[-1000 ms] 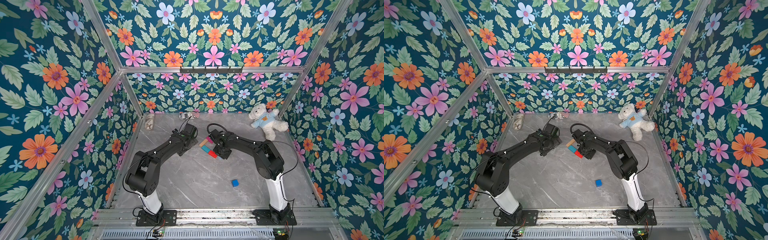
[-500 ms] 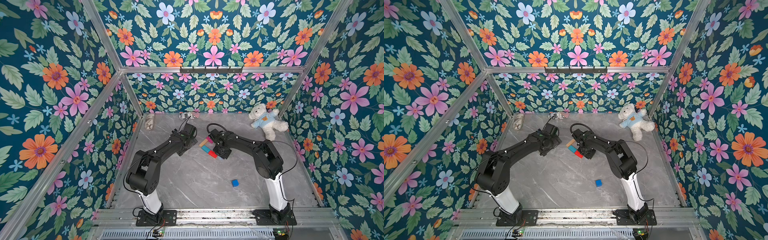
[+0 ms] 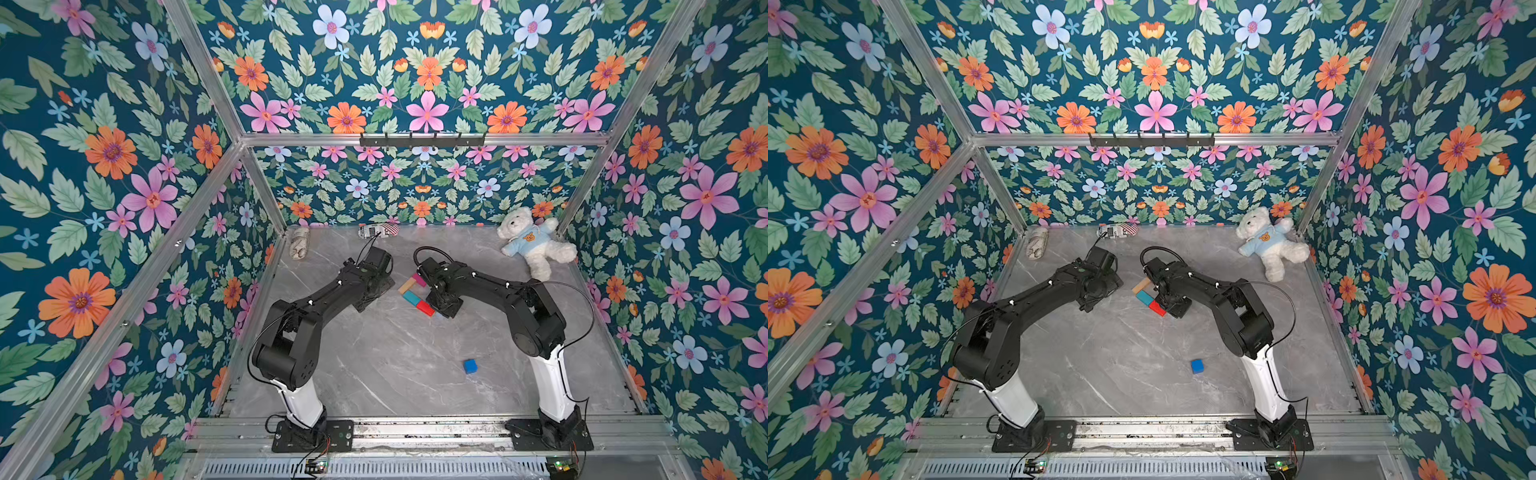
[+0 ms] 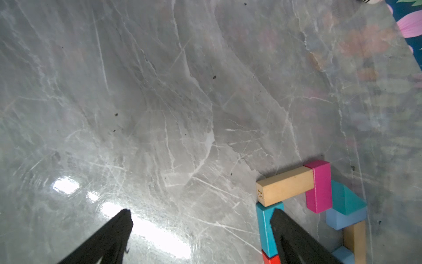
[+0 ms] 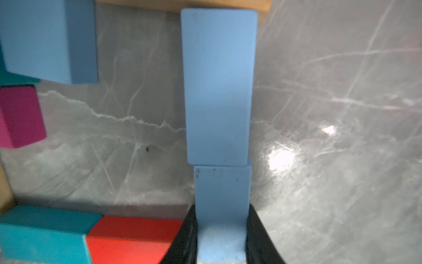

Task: Assemble a heart with building blocks
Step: Assemble the building block at the center of the board.

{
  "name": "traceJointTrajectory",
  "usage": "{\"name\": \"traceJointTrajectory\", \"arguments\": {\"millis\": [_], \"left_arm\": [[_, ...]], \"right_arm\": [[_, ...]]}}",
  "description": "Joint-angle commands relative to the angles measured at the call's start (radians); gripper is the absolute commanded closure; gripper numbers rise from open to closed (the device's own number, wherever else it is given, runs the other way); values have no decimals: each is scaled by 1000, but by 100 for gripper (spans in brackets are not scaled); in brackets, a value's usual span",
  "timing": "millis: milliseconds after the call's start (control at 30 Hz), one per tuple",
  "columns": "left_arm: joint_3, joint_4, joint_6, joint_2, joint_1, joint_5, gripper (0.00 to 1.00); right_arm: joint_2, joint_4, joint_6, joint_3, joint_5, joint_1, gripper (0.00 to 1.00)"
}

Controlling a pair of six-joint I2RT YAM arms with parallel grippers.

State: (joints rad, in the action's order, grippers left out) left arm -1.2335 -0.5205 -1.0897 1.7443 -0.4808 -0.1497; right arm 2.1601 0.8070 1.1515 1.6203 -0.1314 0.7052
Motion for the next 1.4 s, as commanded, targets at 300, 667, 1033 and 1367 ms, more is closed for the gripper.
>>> {"name": "traceJointTrajectory", "arguments": {"millis": [300,667,1033,1367], "left_arm": [[6,-1,19,-2,5,3,2],[20,7,19,-9,7,7,2],[23,7,25,-12,10,11,2],[28,11,25,-12,13,16,2]], "right_arm": [[22,-39,25,-2,-5,-5,100],[15,-50,36,-7,-8,-5,100],[14,-54,47,-4,-7,-5,100],[15,-56,50,0,-7,-5,100]]}}
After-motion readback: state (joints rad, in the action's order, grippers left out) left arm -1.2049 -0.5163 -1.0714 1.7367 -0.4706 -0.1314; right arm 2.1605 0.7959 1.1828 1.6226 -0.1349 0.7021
